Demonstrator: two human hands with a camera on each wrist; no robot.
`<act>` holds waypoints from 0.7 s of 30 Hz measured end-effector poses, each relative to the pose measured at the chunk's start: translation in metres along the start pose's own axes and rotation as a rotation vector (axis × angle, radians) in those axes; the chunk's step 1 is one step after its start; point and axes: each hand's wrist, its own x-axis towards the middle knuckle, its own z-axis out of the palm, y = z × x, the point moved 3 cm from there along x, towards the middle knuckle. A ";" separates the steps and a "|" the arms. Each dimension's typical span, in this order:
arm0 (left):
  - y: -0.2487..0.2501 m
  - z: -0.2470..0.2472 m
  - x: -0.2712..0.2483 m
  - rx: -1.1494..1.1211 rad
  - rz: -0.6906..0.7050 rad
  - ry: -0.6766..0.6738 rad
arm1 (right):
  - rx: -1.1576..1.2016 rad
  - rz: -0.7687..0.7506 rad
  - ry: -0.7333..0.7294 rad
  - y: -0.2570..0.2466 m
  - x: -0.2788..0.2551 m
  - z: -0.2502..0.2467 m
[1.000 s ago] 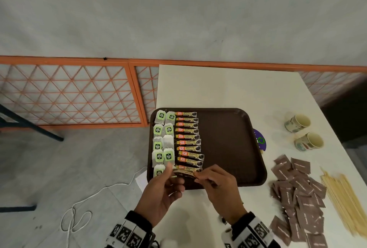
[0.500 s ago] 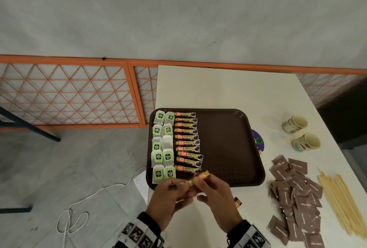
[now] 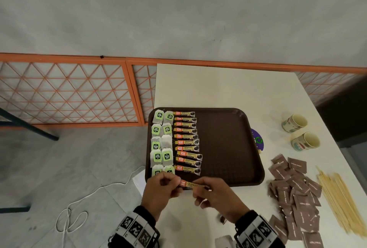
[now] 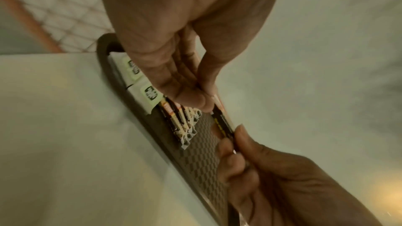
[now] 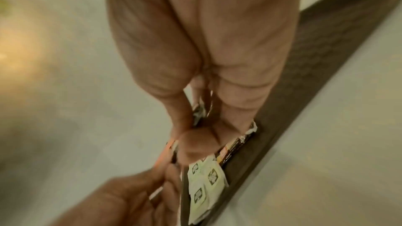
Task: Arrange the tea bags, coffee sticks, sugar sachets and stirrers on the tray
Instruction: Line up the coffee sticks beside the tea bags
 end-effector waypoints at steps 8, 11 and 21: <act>-0.015 -0.016 0.004 0.135 0.012 0.128 | -0.068 0.148 0.192 0.022 0.042 -0.018; -0.017 -0.027 0.000 0.248 0.034 0.090 | -0.378 0.138 0.305 0.018 0.048 -0.018; -0.014 -0.030 -0.003 0.365 0.093 0.048 | -0.779 0.015 0.470 0.001 0.046 -0.013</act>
